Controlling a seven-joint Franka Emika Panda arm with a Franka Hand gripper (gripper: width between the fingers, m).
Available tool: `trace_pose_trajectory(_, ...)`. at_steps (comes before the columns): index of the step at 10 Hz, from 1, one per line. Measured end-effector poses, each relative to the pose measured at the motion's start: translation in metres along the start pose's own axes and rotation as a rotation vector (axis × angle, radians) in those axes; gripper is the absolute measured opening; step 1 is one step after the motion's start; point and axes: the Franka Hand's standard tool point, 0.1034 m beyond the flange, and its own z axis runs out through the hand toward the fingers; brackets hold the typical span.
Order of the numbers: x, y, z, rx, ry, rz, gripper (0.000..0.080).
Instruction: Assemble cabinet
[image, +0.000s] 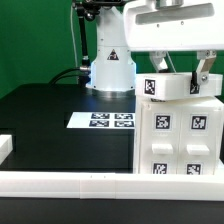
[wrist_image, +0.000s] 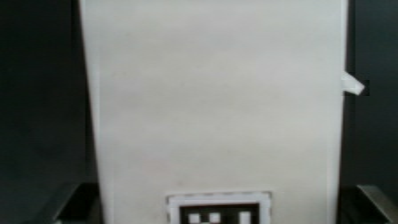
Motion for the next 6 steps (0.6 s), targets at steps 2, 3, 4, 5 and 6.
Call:
trace_pose_trajectory(2, 0.0000, -0.0001, 0.0002, 0.001, 0.000, 0.130, 0.0554)
trace_pose_trajectory(3, 0.0004, 0.0002, 0.0003, 0.004, -0.005, 0.199, 0.0554)
trace_pose_trajectory(4, 0.0009, 0.0005, 0.0004, 0.015, -0.028, 0.390, 0.0554)
trace_pose_trajectory(5, 0.0011, -0.0003, 0.0005, 0.024, -0.037, 0.523, 0.0554)
trace_pose_trajectory(6, 0.0035, -0.0034, 0.0006, 0.073, -0.048, 0.661, 0.0554)
